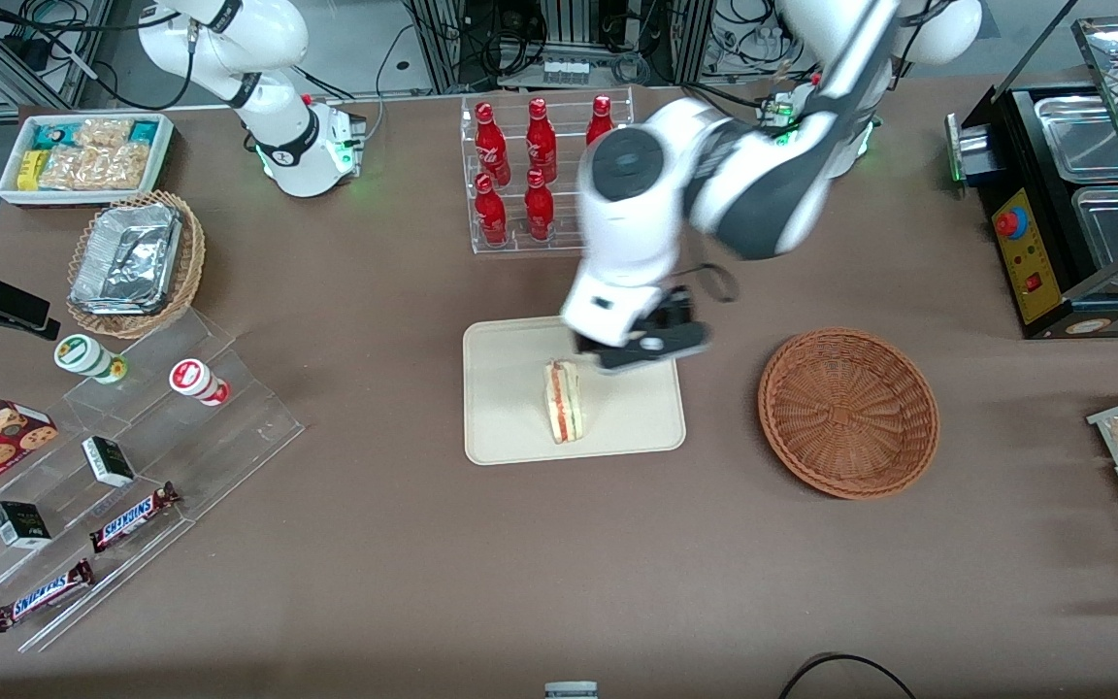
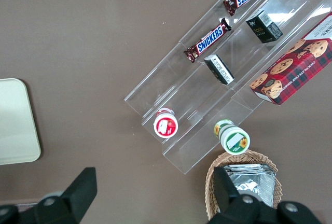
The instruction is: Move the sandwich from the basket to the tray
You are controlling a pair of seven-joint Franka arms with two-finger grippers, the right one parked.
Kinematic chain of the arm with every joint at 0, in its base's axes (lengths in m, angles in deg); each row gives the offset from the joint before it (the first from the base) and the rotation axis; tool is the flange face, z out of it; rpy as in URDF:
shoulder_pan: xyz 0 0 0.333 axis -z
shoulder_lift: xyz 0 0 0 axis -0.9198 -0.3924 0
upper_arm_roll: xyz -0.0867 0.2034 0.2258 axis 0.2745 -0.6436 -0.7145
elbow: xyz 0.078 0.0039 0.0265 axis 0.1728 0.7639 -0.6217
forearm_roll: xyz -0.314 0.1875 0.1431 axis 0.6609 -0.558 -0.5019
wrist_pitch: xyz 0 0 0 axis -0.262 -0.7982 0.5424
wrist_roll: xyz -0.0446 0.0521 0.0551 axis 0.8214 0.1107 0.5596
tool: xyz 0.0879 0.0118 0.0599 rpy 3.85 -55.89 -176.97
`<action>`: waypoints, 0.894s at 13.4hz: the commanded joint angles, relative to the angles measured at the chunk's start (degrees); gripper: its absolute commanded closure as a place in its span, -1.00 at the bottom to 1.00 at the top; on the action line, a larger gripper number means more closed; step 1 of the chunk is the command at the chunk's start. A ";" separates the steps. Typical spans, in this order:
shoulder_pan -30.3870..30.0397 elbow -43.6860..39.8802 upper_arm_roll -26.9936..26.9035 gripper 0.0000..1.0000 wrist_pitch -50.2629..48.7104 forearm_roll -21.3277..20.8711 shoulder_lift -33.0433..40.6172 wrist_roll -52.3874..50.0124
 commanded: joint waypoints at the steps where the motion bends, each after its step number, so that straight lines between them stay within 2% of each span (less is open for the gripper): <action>1: -6.01 2.10 0.26 -1.00 -6.14 0.37 6.31 6.72; 8: -23.06 4.99 0.26 -1.00 -13.90 5.99 15.37 30.71; 12: -28.70 8.25 0.18 -1.00 -13.90 6.52 19.42 37.58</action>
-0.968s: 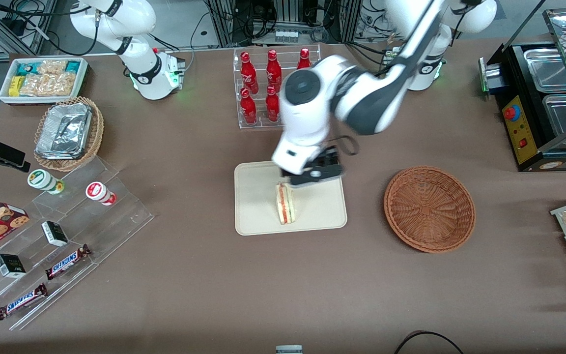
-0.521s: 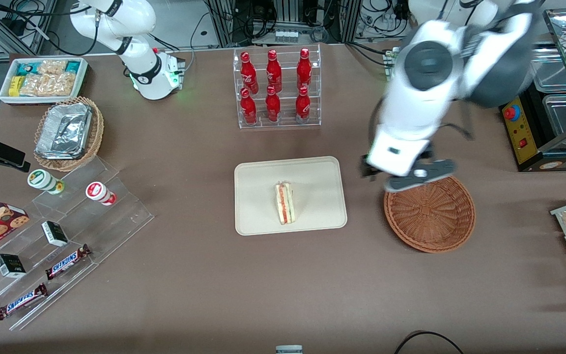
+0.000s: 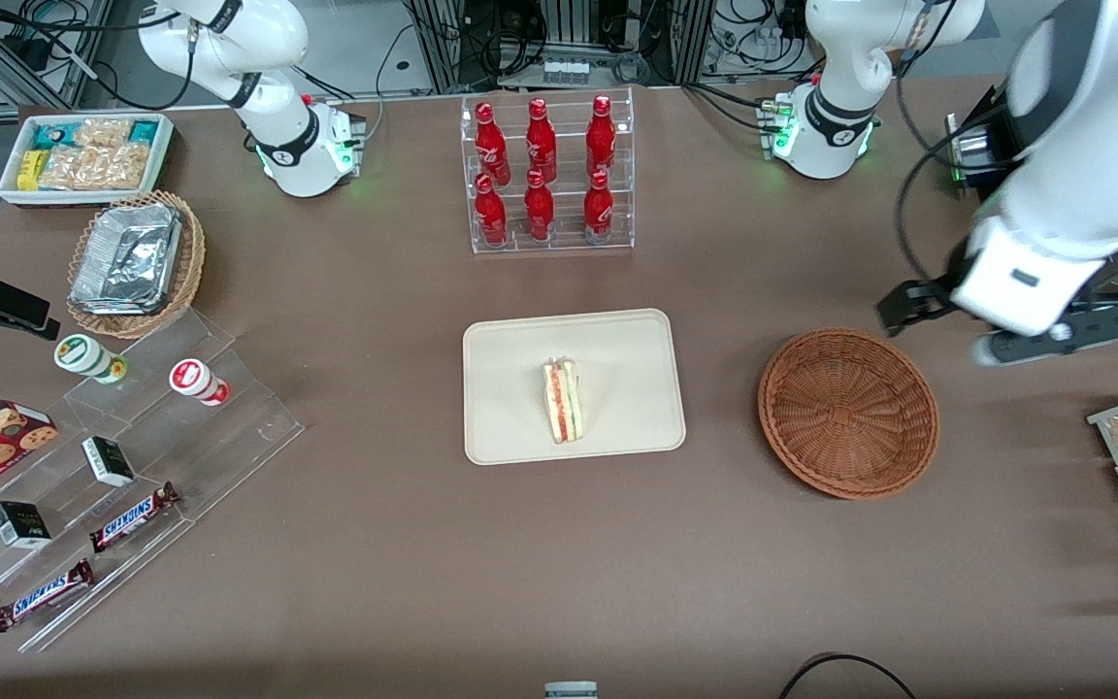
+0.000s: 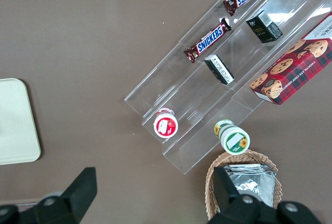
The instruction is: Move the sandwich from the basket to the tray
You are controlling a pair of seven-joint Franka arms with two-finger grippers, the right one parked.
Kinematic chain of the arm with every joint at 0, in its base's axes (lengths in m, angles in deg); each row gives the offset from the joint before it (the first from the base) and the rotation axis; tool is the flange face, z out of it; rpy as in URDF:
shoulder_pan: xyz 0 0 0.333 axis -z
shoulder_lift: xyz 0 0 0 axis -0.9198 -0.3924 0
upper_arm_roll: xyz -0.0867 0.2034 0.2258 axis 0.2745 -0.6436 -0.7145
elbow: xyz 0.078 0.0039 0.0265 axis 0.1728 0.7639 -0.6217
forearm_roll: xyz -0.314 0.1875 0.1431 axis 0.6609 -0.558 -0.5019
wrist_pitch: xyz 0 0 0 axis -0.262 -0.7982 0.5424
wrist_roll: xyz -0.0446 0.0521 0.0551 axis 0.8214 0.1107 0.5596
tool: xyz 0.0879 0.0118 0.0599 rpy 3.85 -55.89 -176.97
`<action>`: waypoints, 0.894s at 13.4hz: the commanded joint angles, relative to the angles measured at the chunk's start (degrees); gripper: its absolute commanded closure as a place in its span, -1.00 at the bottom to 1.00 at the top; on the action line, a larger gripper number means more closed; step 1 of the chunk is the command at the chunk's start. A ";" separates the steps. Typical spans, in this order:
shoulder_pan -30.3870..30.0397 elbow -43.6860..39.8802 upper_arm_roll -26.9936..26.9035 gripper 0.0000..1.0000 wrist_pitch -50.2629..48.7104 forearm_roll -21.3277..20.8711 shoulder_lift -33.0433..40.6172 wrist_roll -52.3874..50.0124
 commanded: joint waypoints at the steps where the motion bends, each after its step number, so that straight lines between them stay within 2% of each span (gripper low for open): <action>1: -3.70 4.96 0.69 -1.00 0.23 1.08 4.91 5.47; 6: -4.68 7.43 -2.30 -1.00 1.20 2.31 7.99 13.74; 8: -4.60 7.08 -2.65 -1.00 1.29 3.81 7.47 14.10; 12: -4.16 4.36 -2.56 -1.00 1.73 3.81 5.10 13.67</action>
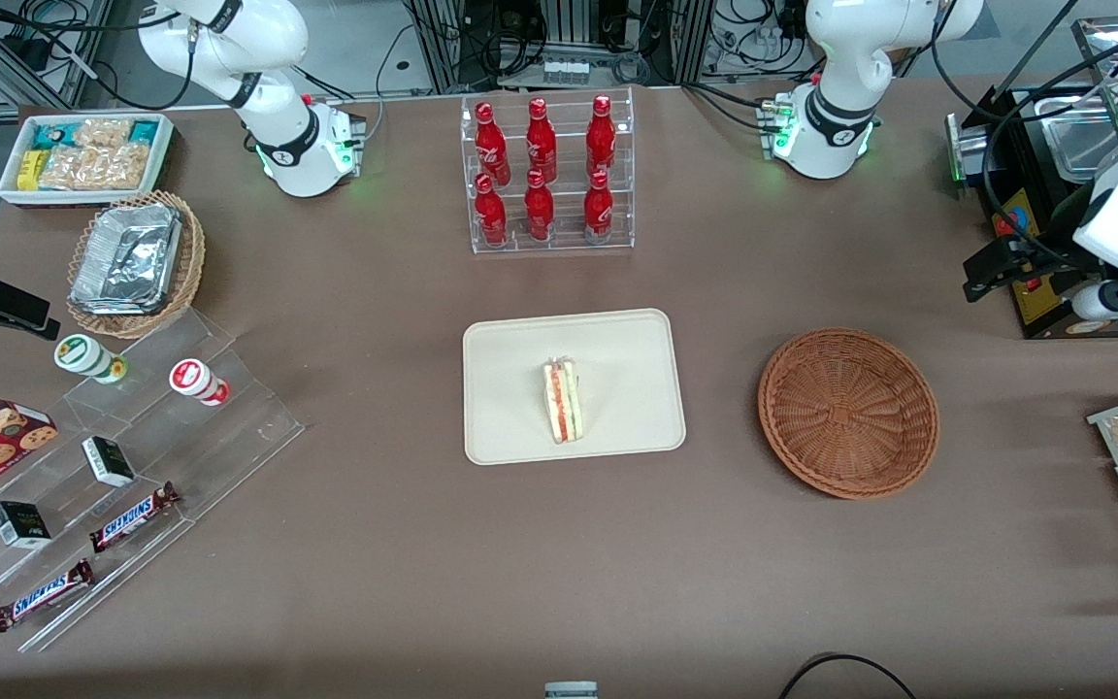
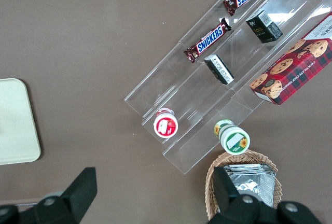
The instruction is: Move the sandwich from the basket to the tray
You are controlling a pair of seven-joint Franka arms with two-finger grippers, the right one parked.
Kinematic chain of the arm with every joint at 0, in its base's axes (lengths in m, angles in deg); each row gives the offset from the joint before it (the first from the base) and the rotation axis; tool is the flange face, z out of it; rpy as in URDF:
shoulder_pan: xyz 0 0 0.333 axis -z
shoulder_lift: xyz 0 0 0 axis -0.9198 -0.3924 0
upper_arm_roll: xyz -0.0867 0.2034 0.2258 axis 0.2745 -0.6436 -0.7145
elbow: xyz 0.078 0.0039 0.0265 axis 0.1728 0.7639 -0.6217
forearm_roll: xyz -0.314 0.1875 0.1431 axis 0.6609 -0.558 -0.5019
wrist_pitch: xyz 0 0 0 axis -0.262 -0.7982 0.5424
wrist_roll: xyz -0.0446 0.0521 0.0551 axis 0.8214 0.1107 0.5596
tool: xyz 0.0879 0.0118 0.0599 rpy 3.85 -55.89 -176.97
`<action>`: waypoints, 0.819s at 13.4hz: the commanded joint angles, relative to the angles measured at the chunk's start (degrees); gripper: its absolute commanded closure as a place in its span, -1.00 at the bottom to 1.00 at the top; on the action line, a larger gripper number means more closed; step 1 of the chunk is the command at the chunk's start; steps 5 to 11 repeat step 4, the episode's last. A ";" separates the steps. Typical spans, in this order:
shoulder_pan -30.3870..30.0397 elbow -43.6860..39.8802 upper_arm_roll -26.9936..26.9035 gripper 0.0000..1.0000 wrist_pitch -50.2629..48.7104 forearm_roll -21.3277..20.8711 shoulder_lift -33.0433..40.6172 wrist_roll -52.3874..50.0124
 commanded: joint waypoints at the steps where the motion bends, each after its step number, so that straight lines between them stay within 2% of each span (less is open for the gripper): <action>1: 0.11 -1.08 0.22 -1.00 0.12 0.46 -0.69 0.90; 11: -0.24 -1.16 0.13 -1.00 0.12 0.54 -0.69 1.69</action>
